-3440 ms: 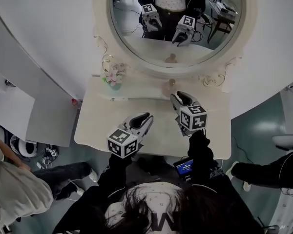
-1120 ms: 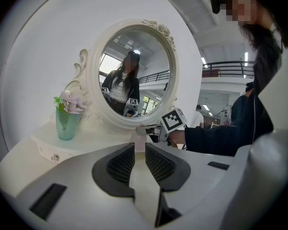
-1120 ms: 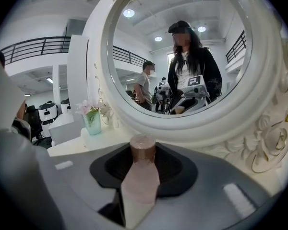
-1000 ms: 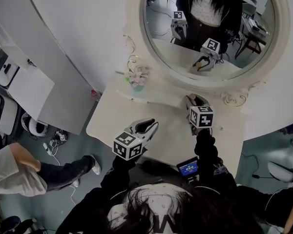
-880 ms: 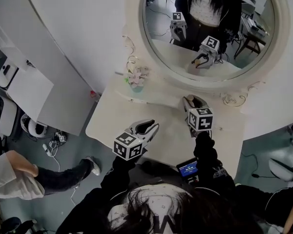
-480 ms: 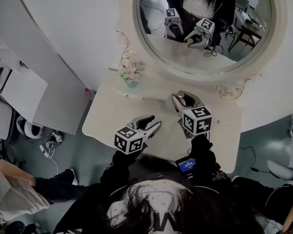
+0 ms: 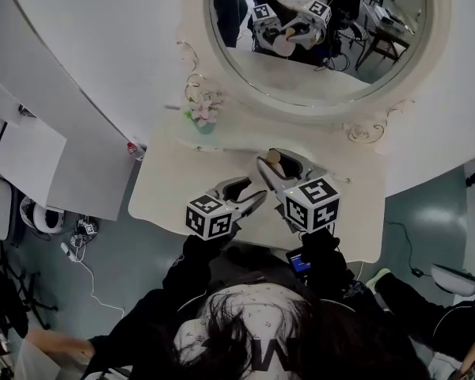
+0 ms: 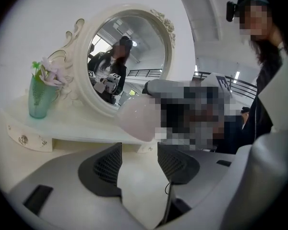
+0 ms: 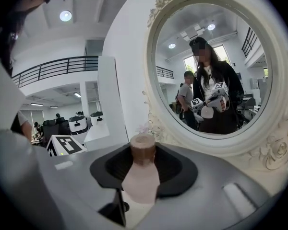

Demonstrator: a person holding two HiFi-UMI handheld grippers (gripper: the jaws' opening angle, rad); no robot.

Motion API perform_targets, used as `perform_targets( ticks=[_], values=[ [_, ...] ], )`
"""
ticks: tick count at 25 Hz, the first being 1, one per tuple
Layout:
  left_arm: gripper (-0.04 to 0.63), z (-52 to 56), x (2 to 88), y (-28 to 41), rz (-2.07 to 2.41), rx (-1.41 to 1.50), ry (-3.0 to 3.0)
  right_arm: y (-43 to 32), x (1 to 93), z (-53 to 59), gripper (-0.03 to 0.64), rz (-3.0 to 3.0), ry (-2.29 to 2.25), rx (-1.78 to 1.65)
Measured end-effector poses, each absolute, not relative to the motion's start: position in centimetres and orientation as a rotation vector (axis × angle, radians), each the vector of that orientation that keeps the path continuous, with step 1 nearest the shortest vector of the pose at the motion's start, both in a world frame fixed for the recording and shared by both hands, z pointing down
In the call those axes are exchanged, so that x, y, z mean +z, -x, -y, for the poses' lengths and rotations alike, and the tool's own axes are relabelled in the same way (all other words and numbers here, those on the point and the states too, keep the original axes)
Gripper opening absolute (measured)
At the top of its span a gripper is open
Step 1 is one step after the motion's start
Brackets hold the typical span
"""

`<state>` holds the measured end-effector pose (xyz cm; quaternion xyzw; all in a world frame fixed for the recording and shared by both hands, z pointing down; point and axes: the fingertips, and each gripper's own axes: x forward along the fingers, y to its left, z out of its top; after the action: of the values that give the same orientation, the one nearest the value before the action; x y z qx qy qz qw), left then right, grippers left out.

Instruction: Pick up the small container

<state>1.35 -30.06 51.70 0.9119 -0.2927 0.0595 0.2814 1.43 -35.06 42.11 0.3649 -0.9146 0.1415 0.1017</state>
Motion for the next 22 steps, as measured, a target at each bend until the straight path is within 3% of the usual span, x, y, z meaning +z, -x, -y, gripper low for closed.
perform_targets(
  ticks=[22],
  values=[
    [0.213, 25.4, 51.2, -1.4, 0.484, 0.248, -2.584, -1.0, 42.9, 29.0, 0.146, 2.576, -1.353, 0.427]
  ],
)
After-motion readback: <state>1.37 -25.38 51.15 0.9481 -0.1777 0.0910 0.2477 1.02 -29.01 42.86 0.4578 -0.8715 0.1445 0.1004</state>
